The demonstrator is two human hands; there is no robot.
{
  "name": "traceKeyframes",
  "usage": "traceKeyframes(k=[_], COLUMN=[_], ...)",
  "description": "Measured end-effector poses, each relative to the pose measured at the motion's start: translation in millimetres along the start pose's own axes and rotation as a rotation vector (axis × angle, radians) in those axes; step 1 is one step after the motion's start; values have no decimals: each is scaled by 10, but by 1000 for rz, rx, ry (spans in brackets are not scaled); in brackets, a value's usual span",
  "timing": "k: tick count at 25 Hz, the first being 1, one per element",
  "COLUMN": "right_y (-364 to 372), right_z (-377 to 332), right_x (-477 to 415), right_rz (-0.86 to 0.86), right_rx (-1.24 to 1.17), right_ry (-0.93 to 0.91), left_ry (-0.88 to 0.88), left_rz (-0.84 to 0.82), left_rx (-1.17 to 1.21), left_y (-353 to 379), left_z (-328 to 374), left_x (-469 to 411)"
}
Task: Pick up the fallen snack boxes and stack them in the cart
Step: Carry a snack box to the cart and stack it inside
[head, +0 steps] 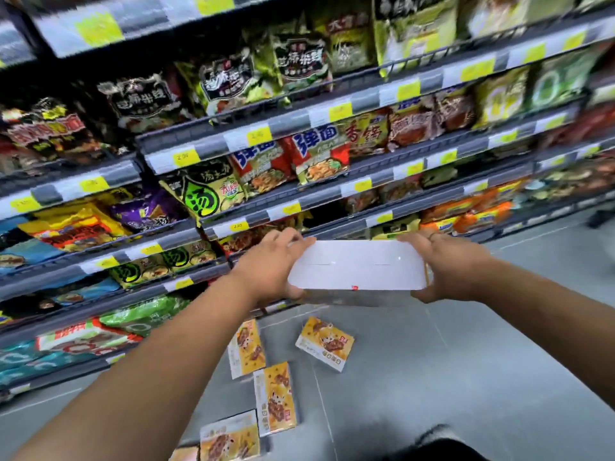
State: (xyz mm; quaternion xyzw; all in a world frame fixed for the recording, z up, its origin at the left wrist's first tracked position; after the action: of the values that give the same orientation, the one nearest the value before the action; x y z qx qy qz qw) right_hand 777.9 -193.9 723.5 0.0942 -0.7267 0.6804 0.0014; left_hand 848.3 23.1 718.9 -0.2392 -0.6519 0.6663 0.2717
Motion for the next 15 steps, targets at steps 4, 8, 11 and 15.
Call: traceKeyframes(k=[4,8,11,15], right_y=[-157,-210,-241,-224], right_z=[1312,2413,3157,4061], right_x=[279,514,603,658], right_rz=[-24,-41,-29,-26], right_rx=[-7,-81,-112,-135], right_ry=[97,216,309,438], left_ry=[117,244,332,483], left_rz=[-27,-53,-67,-74], left_rx=[10,10,15,40], left_y=[-15,-90,-96,-14], left_z=[949,1721,2227,2861], left_x=[-1044,-1993,-2735,-3717])
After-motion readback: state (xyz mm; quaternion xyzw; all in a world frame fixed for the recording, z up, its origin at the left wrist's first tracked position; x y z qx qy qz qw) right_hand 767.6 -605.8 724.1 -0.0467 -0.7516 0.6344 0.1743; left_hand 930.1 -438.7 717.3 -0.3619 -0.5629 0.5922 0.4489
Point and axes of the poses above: each hand's wrist, its own x-axis away from the middle knuckle, its own y-axis out of the palm, z = x × y, the point moved 10 cm from there along -x, towards the middle knuckle, and after that the axes turned 12 degrees about z, right-handed, at the moved point
